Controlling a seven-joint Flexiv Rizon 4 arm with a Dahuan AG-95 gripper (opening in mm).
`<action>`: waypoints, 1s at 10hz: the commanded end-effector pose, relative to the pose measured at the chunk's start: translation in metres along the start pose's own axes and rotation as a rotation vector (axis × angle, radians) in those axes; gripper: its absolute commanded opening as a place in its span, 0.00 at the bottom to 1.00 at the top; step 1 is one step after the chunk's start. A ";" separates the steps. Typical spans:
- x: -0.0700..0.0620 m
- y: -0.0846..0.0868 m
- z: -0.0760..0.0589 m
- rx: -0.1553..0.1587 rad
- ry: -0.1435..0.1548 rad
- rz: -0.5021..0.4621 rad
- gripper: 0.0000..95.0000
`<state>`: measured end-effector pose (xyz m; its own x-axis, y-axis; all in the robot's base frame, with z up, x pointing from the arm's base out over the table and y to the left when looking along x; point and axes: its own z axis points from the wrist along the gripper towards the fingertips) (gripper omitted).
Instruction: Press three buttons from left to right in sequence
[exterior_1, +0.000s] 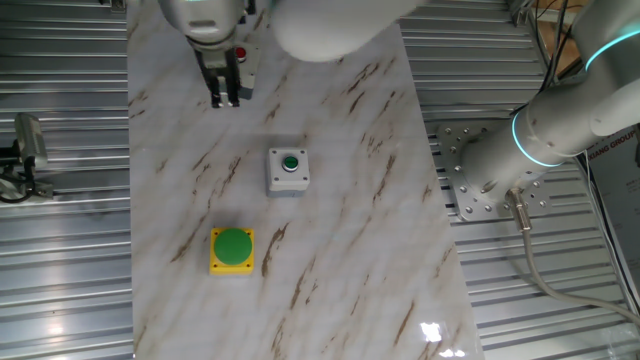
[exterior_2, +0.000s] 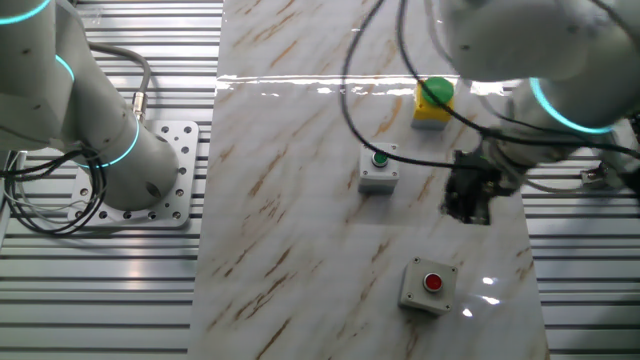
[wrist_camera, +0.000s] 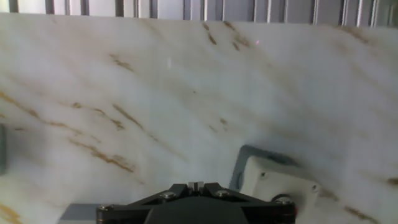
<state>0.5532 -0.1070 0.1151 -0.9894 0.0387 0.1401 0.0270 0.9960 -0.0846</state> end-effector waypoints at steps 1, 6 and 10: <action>0.010 0.010 0.003 0.001 -0.005 0.014 0.00; 0.011 0.020 -0.001 -0.019 0.013 0.032 0.00; 0.009 0.024 -0.001 -0.032 0.034 0.048 0.00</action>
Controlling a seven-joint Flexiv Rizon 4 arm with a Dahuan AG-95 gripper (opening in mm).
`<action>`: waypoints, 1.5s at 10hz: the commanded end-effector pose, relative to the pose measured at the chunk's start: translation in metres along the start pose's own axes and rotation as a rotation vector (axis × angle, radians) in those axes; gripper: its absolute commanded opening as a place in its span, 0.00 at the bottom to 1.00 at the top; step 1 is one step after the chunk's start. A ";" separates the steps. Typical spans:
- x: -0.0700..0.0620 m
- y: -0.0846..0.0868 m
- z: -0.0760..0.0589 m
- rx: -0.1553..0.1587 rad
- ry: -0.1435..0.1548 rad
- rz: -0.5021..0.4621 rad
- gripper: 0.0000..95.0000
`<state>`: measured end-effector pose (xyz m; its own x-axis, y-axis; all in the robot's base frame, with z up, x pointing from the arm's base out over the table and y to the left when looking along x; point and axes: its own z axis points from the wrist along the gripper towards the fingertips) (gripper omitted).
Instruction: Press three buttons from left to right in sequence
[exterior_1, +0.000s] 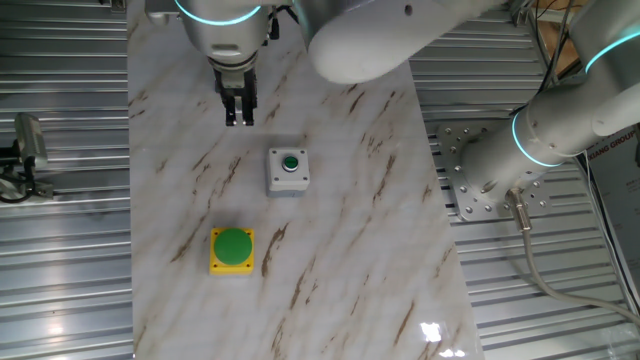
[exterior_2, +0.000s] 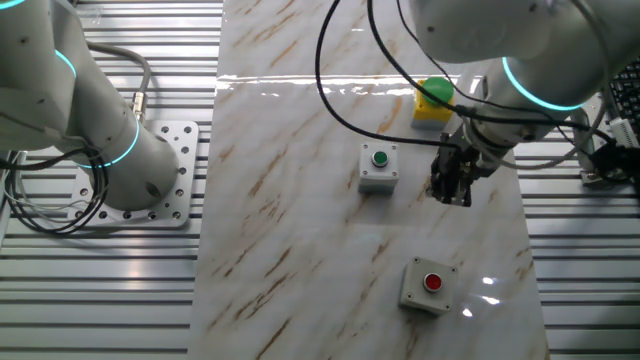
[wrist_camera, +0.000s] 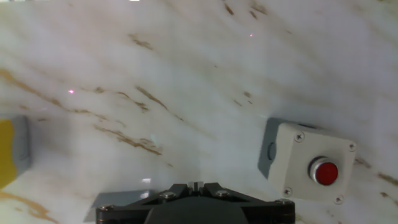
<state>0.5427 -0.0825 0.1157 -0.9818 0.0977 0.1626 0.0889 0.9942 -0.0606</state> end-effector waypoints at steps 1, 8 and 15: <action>-0.003 0.001 0.000 0.002 0.009 -0.013 0.00; -0.003 0.001 0.000 0.012 -0.014 -0.025 0.00; -0.003 0.001 0.000 -0.047 0.006 -0.210 0.00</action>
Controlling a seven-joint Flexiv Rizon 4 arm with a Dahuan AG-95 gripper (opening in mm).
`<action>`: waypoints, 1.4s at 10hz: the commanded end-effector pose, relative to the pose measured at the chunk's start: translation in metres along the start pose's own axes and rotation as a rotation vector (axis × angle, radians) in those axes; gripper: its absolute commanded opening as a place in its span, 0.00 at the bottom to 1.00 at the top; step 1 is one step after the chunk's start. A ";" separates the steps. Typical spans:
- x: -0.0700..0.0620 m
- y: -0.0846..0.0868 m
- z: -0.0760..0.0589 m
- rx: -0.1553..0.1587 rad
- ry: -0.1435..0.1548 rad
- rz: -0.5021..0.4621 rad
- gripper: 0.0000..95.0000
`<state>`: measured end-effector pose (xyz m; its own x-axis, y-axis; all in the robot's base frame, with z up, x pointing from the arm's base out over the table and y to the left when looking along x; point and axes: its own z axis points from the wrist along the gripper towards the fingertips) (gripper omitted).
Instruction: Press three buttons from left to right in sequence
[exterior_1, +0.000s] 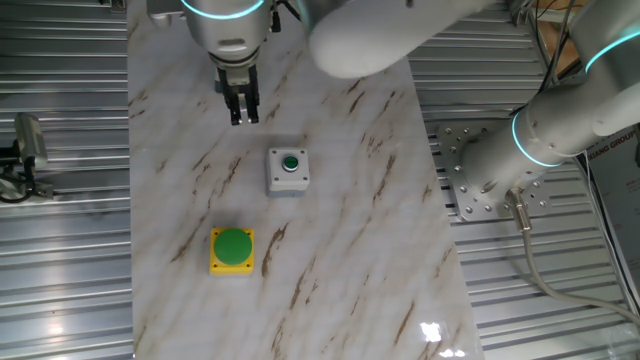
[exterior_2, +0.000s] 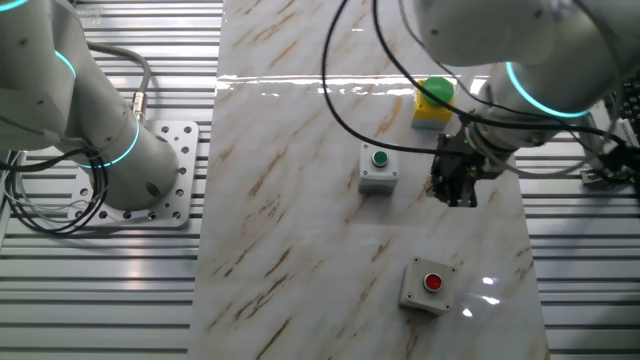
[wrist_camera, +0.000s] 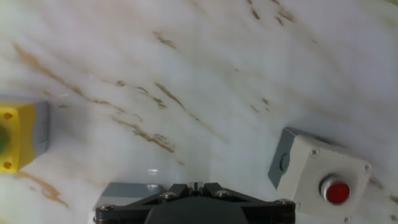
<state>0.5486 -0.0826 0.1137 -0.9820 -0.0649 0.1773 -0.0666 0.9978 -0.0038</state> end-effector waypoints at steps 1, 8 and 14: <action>0.003 0.000 -0.001 -0.026 -0.005 -0.075 0.00; 0.003 0.000 -0.001 -0.019 -0.010 -0.195 0.00; 0.002 0.003 0.002 -0.026 0.002 -0.202 0.00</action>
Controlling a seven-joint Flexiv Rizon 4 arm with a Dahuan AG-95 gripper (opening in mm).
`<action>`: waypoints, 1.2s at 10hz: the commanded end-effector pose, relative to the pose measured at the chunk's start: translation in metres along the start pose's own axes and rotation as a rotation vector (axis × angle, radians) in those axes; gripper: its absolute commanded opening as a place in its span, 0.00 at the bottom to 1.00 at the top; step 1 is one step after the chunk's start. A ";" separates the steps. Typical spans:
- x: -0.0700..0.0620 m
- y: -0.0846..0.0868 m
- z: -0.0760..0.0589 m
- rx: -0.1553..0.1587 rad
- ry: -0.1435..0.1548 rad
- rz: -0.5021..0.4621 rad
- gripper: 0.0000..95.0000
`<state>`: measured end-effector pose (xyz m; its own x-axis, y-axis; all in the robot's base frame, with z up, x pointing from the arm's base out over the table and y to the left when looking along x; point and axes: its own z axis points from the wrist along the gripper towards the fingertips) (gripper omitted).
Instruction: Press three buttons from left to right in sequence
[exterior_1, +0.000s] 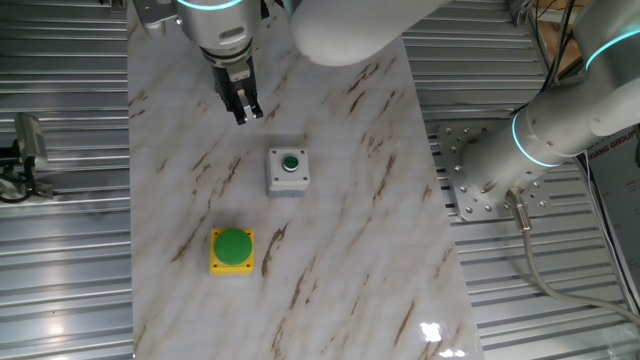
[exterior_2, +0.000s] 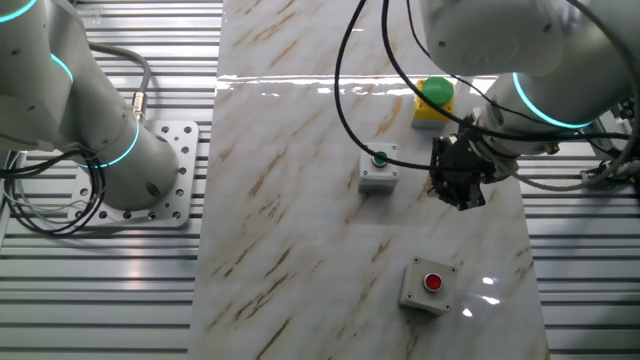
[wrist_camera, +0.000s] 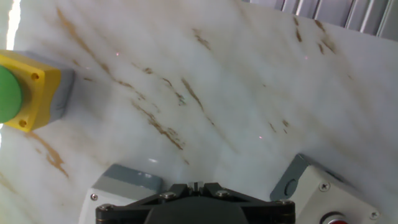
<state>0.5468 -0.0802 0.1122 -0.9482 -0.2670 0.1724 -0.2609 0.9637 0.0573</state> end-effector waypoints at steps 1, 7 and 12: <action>0.002 0.004 0.002 -0.002 0.001 0.025 0.00; 0.015 0.044 0.008 0.014 -0.004 0.145 0.00; 0.026 0.070 0.014 0.031 -0.019 0.207 0.00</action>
<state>0.4994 -0.0188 0.1073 -0.9858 -0.0604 0.1569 -0.0631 0.9979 -0.0122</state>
